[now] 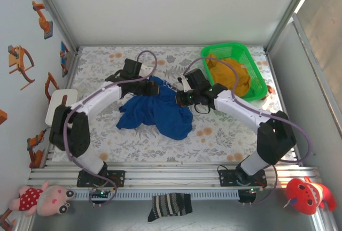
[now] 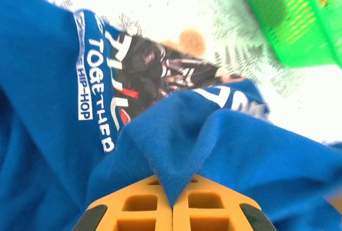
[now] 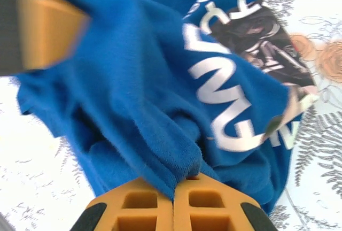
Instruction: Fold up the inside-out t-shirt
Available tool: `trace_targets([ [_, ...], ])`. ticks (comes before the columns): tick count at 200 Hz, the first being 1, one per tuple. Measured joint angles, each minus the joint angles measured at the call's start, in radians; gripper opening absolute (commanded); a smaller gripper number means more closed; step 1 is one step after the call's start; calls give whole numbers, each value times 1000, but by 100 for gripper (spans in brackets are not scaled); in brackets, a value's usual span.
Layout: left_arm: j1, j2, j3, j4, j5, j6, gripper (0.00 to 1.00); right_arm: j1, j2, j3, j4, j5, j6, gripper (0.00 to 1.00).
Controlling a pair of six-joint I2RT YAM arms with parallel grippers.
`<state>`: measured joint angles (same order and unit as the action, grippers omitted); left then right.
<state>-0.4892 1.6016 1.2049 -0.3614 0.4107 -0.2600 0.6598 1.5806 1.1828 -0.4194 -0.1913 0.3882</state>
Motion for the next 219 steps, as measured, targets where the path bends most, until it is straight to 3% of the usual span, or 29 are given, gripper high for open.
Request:
trace_targets([
  [11,5,-70,-21,19,-2,-26,0,-13,30,11,-11,16,-7,36],
  [33,5,-156,-37,45,8,-66,0,-24,42,13,-29,28,-3,34],
  [47,3,-166,-47,56,12,-84,0,-17,9,6,-21,28,17,27],
  [62,3,-164,-68,60,13,-98,0,-4,-62,-21,6,24,45,9],
  [73,3,-162,-83,58,13,-106,0,11,-119,-43,37,20,88,1],
  [107,-1,-158,-93,58,14,-124,0,92,-167,-48,167,5,163,0],
  [155,-4,-159,-93,58,17,-139,0,127,56,2,323,6,240,0],
  [193,-14,-184,-95,55,15,-151,0,124,257,90,321,78,268,0],
  [219,-13,-219,-105,45,1,-154,0,124,289,86,301,127,288,41],
])
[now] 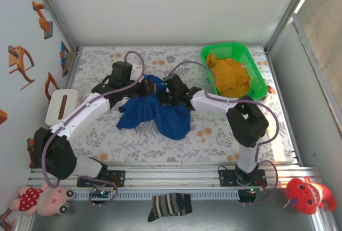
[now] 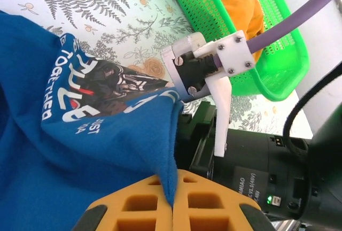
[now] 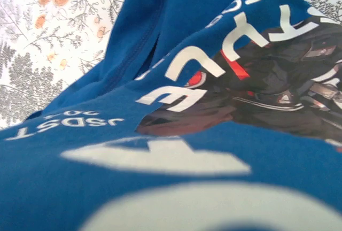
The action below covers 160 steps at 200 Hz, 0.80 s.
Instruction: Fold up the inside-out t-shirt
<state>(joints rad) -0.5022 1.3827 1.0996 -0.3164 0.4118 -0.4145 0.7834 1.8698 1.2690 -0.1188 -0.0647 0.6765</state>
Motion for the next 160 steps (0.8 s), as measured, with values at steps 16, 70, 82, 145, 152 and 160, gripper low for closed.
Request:
trace_targets([
  [16,3,-3,-14,-1,0,-3,0,5,-29,-16,0,19,4,52],
  [70,18,-4,-33,19,35,-18,0,6,-190,-85,-57,61,-27,76],
  [82,20,-7,-39,32,43,-19,0,5,-214,-84,-72,70,-45,76],
  [145,39,-50,-58,50,42,-27,0,-73,-96,-3,-183,182,-56,77],
  [152,39,-55,-61,51,42,-26,0,-74,-65,12,-183,184,-56,77],
  [160,39,-59,-63,51,43,-26,0,-73,-26,38,-183,180,-58,74],
])
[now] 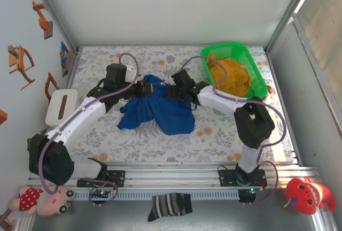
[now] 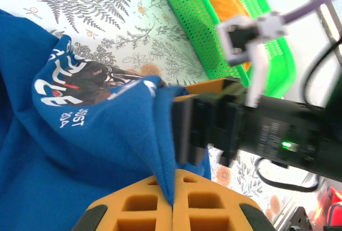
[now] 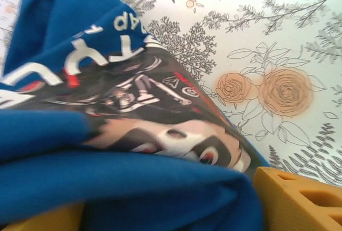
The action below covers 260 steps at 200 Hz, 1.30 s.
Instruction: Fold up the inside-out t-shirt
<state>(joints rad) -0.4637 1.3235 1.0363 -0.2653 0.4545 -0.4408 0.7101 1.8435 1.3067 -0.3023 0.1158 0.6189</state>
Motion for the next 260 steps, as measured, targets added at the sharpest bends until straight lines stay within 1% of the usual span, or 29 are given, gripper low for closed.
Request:
trace_targets([
  [6,0,-1,-2,0,0,0,0,0,27,19,2,-10,-4,70],
  [13,1,-1,-7,1,0,0,0,1,53,41,5,-24,-12,63],
  [15,1,-1,-8,1,0,0,0,2,61,49,5,-27,-8,59],
  [16,1,-1,-9,1,0,0,0,2,64,51,5,-29,-9,55],
  [30,1,-1,-18,0,-1,0,0,2,101,88,16,-72,-32,17],
  [38,3,-1,-22,-1,-1,0,0,2,107,94,25,-96,-42,0],
  [63,23,-2,-35,0,-9,-3,0,0,78,76,44,-166,-71,0],
  [91,64,9,-47,0,-40,-15,0,-16,-63,-34,85,-254,-70,0],
  [113,95,67,-47,6,-67,-18,0,-24,-196,-104,146,-344,-63,0],
  [136,107,151,-47,24,-71,-18,0,-24,-282,-150,242,-412,-43,0],
  [142,106,172,-47,29,-64,-18,6,-25,-294,-163,266,-422,-39,0],
  [148,105,189,-48,34,-56,-18,16,-27,-303,-177,290,-435,-30,0],
  [167,102,217,-52,40,-45,-14,53,-45,-307,-221,351,-474,-4,0],
  [173,103,219,-57,40,-47,-14,62,-54,-307,-235,366,-486,4,0],
  [181,103,218,-66,37,-50,-10,68,-68,-307,-250,386,-502,16,0],
  [197,102,197,-92,28,-58,-10,76,-89,-306,-266,416,-539,33,0],
  [216,98,125,-131,19,-85,-5,79,-95,-303,-267,446,-576,40,0],
  [244,79,-25,-146,21,-145,33,77,-95,-298,-267,462,-624,38,0],
  [254,62,-61,-140,22,-163,60,74,-97,-293,-267,465,-635,35,0],
  [260,50,-74,-134,23,-172,76,70,-98,-290,-267,465,-642,35,0],
])
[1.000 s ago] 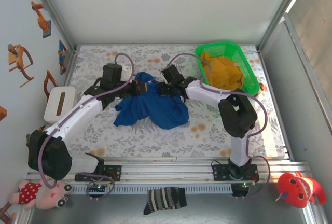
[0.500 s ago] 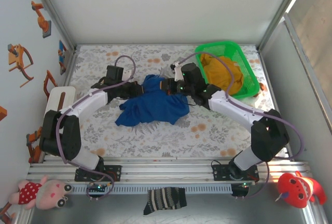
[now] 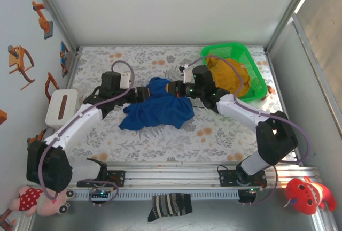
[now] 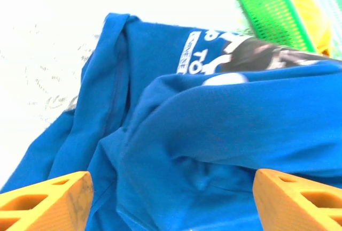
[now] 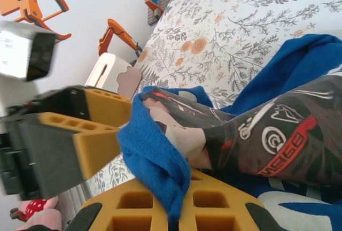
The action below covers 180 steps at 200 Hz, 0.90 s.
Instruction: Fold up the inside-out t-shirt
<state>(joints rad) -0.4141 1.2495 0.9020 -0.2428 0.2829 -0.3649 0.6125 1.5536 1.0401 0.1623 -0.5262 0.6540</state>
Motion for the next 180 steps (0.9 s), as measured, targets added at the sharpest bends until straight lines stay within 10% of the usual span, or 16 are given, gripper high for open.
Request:
trace_targets([
  [24,-57,-6,31,0,-26,91,48,-3,15,0,0,-16,-4,0],
  [128,-137,168,114,6,-48,256,59,-3,28,0,-12,-24,-11,0],
  [151,-137,217,142,10,-35,275,42,-3,28,0,-17,-24,-11,0],
  [170,-137,257,177,10,-16,277,1,-5,28,0,-19,-24,-11,0],
  [180,-137,275,200,8,-4,275,0,-8,28,0,-23,-23,-14,0],
])
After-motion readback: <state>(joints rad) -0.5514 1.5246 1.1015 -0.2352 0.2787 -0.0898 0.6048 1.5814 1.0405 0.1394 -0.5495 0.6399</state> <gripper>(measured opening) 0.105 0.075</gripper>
